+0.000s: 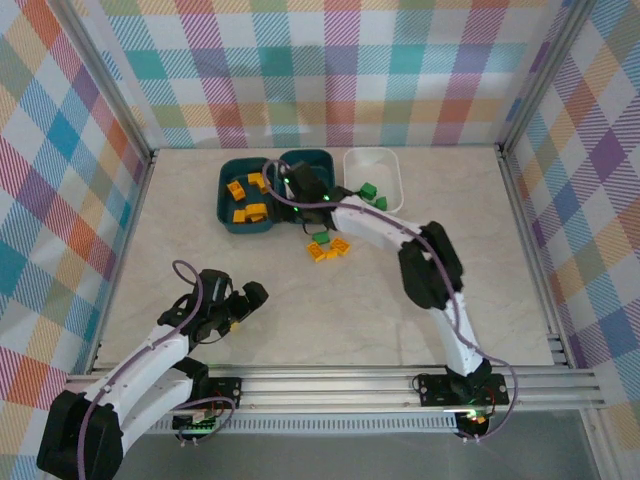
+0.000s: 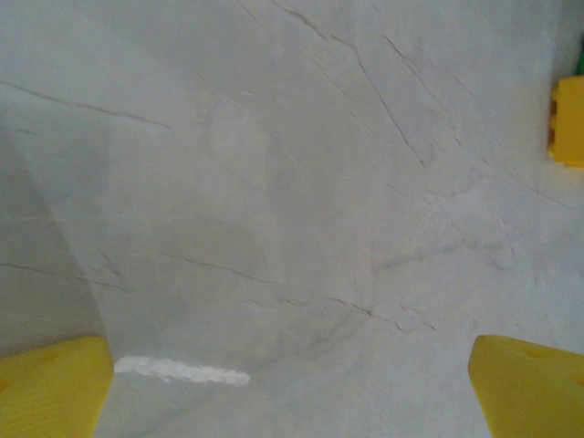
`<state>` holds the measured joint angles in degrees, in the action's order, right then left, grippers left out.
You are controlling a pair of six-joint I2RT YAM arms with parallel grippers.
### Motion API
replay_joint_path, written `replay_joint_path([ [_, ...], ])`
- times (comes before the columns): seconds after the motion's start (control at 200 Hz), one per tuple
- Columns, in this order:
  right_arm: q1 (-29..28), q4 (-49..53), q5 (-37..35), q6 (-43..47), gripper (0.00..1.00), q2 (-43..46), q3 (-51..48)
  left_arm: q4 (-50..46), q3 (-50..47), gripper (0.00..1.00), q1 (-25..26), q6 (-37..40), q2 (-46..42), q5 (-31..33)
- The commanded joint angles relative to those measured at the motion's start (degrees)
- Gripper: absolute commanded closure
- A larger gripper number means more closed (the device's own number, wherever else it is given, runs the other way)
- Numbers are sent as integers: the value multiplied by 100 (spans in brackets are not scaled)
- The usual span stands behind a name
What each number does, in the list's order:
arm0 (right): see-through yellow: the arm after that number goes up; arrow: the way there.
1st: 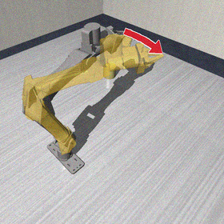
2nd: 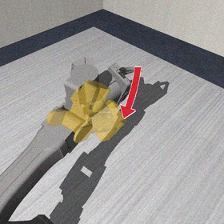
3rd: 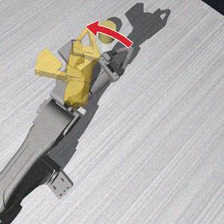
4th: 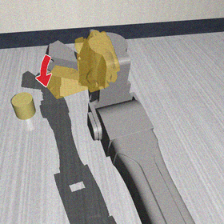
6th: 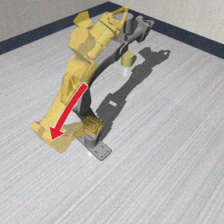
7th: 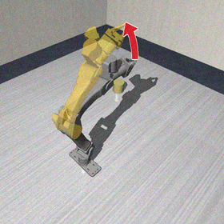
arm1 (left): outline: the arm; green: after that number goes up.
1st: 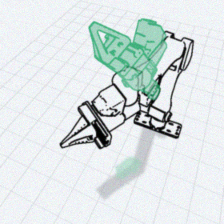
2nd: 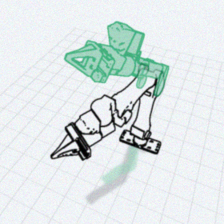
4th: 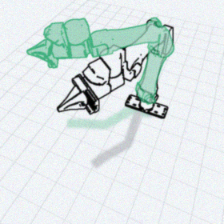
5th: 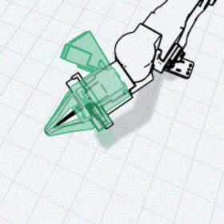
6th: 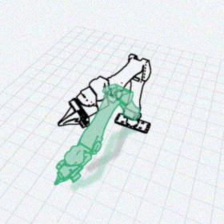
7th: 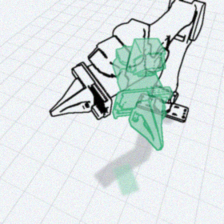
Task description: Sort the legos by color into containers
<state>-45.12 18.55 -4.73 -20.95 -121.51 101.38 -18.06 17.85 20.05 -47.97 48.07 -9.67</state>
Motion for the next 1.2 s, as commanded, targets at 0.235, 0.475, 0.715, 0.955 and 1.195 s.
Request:
replay_joint_path([
  [0.235,-120,-474,-517,862,38,1328,-2673,817,752,0,174,123,1472,-220],
  [0.475,-168,-392,-1042,1129,36,651,-2325,1495,915,3,333,-144,2462,-560],
  [0.715,-222,-372,-995,1127,40,142,-1975,654,735,0,385,82,1195,155],
  [0.955,-531,-318,-1229,1040,57,-19,-1930,610,608,0,382,87,1098,98],
  [1.195,-702,-606,-1277,738,68,915,-2547,294,753,0,276,277,839,291],
])
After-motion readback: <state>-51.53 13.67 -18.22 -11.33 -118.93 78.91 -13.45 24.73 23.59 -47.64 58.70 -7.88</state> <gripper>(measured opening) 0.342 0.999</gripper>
